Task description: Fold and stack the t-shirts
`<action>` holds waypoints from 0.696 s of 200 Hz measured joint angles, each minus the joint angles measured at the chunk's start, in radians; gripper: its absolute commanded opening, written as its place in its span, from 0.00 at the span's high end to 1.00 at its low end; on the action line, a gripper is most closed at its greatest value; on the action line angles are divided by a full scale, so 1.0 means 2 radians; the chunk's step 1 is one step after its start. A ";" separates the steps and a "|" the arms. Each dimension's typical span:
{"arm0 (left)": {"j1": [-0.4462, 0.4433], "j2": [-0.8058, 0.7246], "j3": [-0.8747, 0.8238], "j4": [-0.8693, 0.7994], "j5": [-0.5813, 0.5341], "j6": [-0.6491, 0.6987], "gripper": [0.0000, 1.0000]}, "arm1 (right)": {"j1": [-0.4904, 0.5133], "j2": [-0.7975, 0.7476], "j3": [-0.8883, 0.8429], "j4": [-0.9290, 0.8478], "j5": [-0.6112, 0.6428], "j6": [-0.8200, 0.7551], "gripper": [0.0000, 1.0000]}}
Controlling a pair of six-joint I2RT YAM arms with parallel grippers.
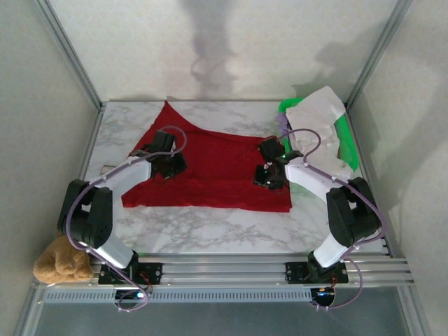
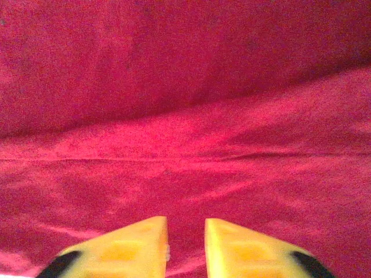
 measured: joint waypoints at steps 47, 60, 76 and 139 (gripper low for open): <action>0.000 -0.002 -0.063 -0.037 -0.045 0.005 1.00 | 0.001 0.021 -0.021 -0.001 -0.018 0.005 0.95; 0.000 -0.008 -0.076 -0.031 -0.049 0.004 1.00 | 0.001 0.021 -0.032 -0.002 -0.022 0.005 0.95; 0.000 -0.021 -0.094 -0.024 -0.053 0.001 1.00 | 0.001 0.022 -0.048 -0.002 -0.031 0.005 0.96; -0.008 -0.092 -0.172 0.021 -0.053 -0.032 1.00 | 0.009 -0.019 -0.098 0.001 -0.065 0.019 0.97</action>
